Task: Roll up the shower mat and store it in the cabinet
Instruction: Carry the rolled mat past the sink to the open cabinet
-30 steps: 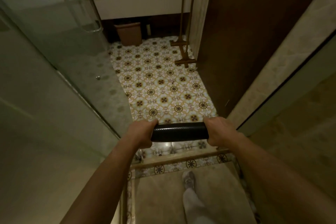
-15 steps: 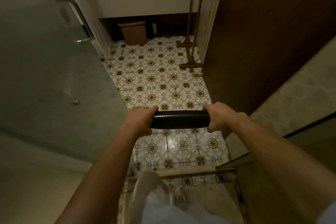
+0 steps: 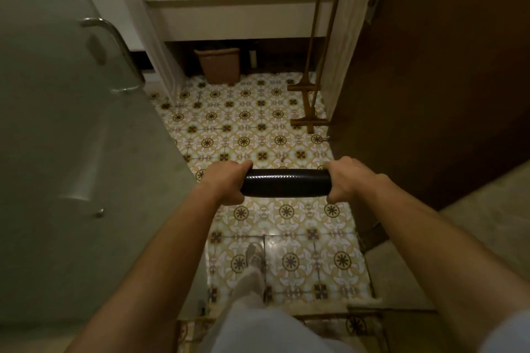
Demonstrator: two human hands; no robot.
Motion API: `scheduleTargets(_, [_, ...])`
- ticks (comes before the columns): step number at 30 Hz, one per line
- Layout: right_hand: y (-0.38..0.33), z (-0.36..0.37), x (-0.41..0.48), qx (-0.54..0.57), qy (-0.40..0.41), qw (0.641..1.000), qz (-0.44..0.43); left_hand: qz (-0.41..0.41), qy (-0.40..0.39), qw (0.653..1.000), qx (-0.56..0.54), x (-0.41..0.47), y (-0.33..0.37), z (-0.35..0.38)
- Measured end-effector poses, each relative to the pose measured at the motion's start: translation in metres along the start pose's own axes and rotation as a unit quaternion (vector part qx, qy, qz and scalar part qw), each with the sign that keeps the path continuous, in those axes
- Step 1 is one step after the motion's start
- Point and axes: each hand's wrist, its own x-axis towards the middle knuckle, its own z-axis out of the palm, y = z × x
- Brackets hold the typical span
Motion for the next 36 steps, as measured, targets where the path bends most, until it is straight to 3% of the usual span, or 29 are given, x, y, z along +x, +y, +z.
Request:
scheduleTargets(13, [-0.008, -0.085, 0.191, 0.023, -0.017, 0.999, 0.03, -0.039, -0.056, 0.997, -0.018, 0.166, -0.116, -0.043])
scheduleTargets(18, [-0.006, -0.12, 0.247, 0.02, -0.002, 0.999, 0.037, -0.033, -0.03, 0.999, -0.01, 0.217, -0.152, -0.067])
scheduleTargets(36, [0.091, -0.18, 0.388, -0.002, -0.03, 0.999, 0.027, -0.084, -0.014, 0.996, -0.024, 0.378, -0.15, -0.081])
